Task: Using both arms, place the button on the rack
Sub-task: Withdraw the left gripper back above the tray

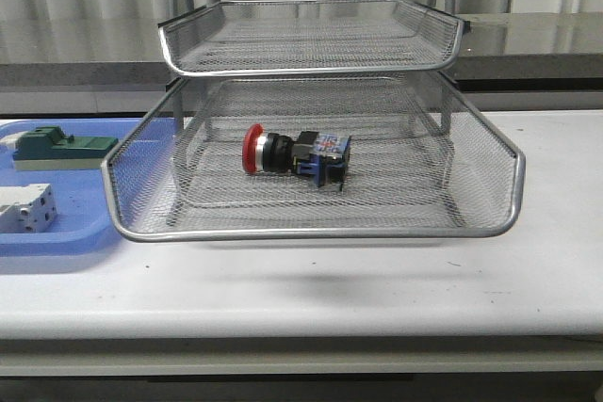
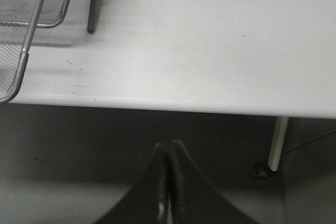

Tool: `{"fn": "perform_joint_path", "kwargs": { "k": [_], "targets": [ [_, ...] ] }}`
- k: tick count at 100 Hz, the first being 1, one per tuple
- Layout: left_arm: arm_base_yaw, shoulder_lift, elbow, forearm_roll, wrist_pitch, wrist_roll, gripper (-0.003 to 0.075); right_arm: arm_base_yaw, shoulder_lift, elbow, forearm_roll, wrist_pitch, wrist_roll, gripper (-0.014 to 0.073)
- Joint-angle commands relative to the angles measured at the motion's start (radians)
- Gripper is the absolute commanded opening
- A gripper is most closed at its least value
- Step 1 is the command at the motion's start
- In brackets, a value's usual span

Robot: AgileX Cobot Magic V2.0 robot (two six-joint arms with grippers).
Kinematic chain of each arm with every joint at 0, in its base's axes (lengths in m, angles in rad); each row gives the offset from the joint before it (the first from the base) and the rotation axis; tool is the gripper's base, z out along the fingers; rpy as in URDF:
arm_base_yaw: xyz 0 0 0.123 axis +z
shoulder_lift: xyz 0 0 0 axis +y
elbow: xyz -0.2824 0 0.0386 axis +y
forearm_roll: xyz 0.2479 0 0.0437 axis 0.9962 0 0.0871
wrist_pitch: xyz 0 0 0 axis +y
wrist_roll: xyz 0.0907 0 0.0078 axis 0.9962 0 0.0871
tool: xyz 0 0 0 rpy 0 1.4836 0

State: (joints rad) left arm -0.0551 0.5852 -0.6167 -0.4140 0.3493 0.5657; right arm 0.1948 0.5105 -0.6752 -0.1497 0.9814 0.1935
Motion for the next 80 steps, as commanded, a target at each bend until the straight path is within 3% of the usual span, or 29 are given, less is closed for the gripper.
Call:
{"fn": "perform_joint_path", "kwargs": {
  "k": [1,38,80],
  "targets": [
    [0.001,-0.079,0.058,-0.056,-0.154,-0.010,0.0440,0.000,0.002,-0.036,-0.021,-0.050,0.000,-0.0070],
    [0.001,-0.314,0.312,-0.238,-0.279,-0.010,0.0440,0.000,0.002,-0.036,-0.021,-0.050,0.000,-0.0070],
    [0.001,-0.318,0.348,-0.238,-0.304,-0.010,0.0440,0.000,0.002,-0.036,-0.021,-0.050,0.000,-0.0070]
  ]
}}
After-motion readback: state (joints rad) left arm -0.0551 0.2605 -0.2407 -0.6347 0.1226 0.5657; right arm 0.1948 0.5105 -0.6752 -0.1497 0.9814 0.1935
